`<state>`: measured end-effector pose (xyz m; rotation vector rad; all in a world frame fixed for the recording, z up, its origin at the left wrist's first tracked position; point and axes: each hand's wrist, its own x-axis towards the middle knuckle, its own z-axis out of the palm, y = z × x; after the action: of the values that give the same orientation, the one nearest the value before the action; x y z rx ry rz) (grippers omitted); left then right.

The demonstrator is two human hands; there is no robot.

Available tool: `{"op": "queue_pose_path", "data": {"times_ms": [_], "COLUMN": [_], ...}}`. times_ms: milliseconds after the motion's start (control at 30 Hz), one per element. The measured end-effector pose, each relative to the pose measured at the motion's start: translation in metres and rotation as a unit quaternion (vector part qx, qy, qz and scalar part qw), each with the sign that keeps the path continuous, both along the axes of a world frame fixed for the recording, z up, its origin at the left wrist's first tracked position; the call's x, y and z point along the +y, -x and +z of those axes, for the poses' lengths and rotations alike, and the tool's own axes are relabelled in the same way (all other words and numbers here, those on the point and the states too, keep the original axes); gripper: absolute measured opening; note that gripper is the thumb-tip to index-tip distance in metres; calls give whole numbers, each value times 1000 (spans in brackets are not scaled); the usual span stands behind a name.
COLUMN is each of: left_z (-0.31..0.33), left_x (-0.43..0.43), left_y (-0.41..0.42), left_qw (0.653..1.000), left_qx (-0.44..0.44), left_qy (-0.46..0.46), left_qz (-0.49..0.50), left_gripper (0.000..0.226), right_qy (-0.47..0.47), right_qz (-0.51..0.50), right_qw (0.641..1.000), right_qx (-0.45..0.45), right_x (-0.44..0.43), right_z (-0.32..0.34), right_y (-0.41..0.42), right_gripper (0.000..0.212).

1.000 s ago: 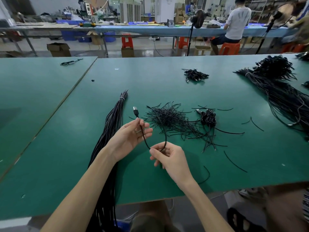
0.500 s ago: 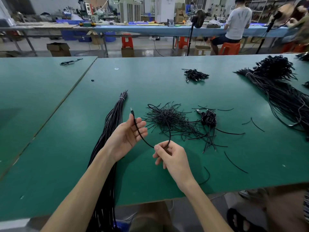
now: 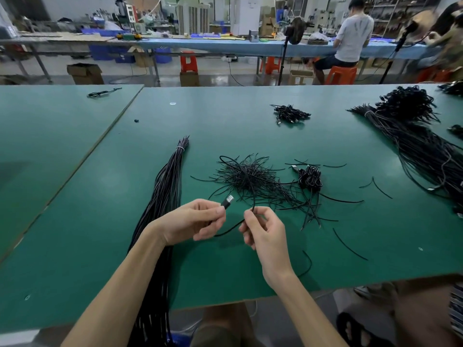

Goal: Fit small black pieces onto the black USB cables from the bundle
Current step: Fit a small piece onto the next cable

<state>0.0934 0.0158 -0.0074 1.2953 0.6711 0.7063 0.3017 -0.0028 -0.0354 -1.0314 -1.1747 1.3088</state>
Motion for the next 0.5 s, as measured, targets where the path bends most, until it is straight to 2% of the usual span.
{"op": "queue_pose_path", "data": {"times_ms": [67, 167, 367, 433, 500], "left_z": [-2, -4, -10, -16, -21], "left_x": [1, 3, 5, 6, 8], "left_y": [-5, -10, -20, -26, -30], "left_qw": [997, 990, 964, 916, 834], "left_qx": [55, 80, 189, 263, 314], "left_qy": [-29, -74, -170, -264, -394], "left_qz": [37, 90, 83, 151, 225], "left_gripper": [34, 34, 27, 15, 12], "right_qy": [-2, -6, -4, 2, 7], "right_qz": [3, 9, -17, -29, -33], "right_qw": [1000, 1000, 1000, 1000, 999], "right_qx": [17, 23, 21, 6, 25], "right_x": [-1, -2, 1, 3, 4], "right_z": [1, 2, -2, -3, -2], "right_y": [-2, -2, 0, 1, 2], "right_gripper": [12, 10, 8, 10, 15]}}
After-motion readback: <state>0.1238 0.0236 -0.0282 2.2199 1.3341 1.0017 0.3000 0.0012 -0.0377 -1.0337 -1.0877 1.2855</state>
